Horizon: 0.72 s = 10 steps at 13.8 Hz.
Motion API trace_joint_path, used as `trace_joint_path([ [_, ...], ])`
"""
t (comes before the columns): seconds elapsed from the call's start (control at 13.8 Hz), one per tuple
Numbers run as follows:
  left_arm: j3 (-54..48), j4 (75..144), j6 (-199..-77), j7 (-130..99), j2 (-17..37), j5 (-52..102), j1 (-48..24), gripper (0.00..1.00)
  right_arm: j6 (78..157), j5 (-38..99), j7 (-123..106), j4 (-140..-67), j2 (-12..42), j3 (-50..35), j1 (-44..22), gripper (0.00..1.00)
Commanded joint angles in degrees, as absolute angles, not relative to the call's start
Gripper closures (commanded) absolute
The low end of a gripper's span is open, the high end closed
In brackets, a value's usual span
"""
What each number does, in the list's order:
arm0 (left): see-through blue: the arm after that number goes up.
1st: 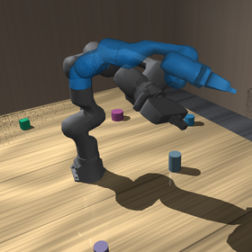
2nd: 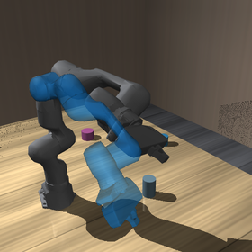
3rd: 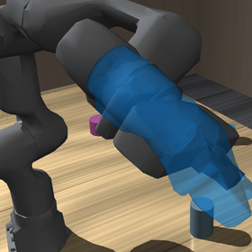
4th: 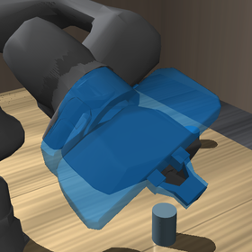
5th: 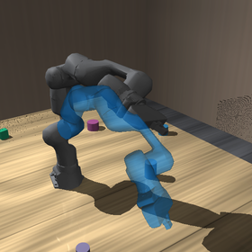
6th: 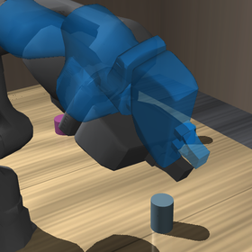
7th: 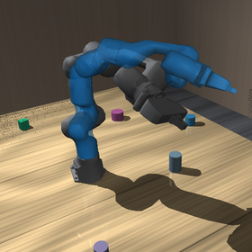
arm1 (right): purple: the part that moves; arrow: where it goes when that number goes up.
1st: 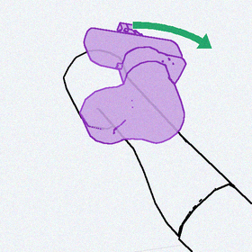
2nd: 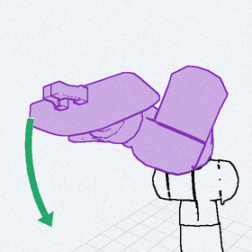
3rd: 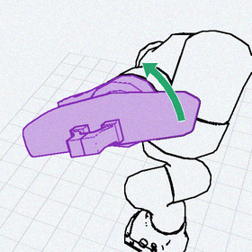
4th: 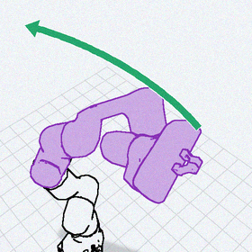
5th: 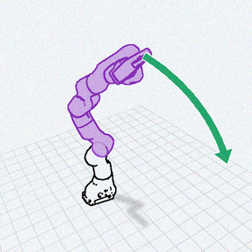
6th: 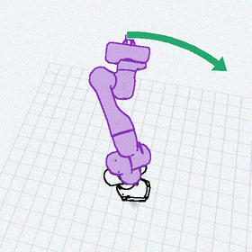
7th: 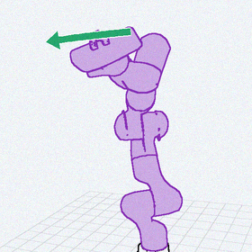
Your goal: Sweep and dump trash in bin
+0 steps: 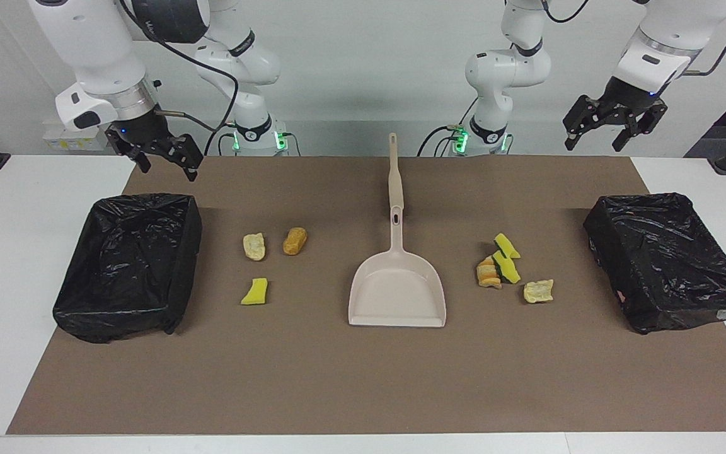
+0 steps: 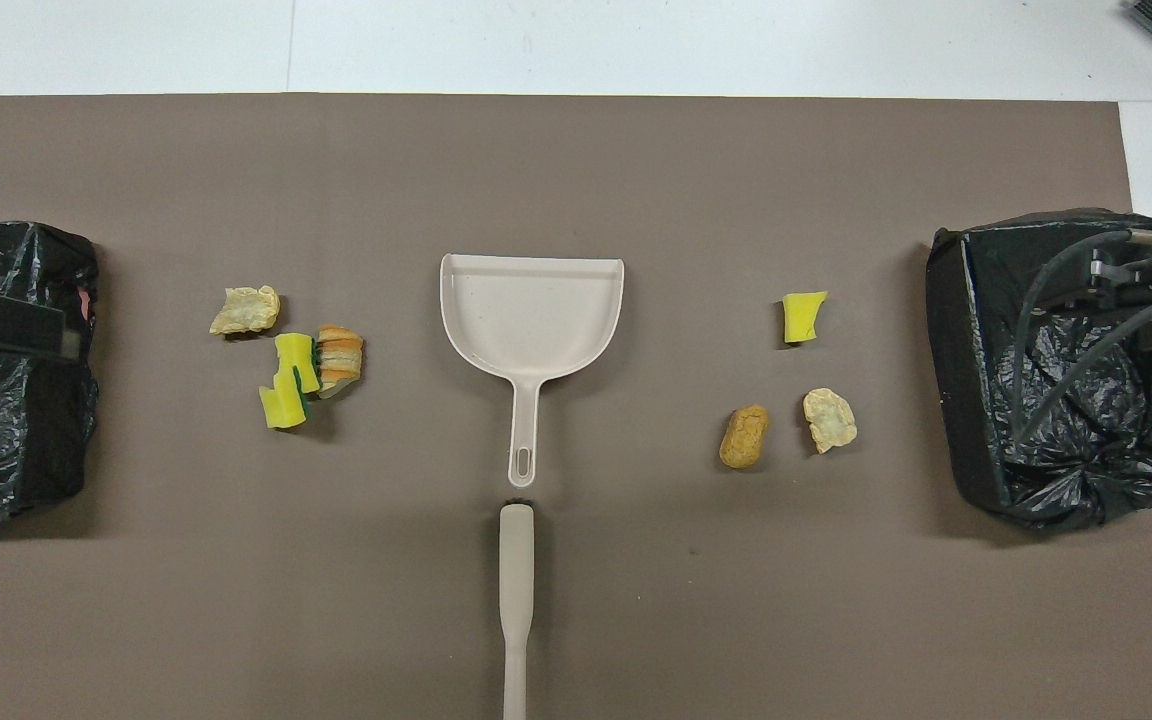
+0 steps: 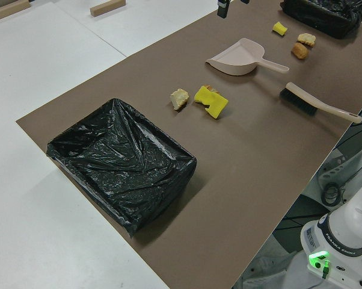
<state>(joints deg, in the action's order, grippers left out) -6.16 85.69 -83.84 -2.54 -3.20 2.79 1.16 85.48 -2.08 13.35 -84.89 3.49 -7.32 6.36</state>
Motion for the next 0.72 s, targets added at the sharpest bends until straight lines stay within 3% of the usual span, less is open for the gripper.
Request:
trace_joint_path([
  [0.0,-6.3,85.5,-83.7,-2.2,-3.9,3.0,1.4,0.0,86.0,-2.2,13.5,-86.2,2.3,-7.6,6.7,0.0],
  [0.65,-6.2,88.7,-86.8,-1.8,-5.0,3.1,1.6,0.0,88.9,-2.1,12.5,-86.4,2.6,-7.1,7.6,0.0],
])
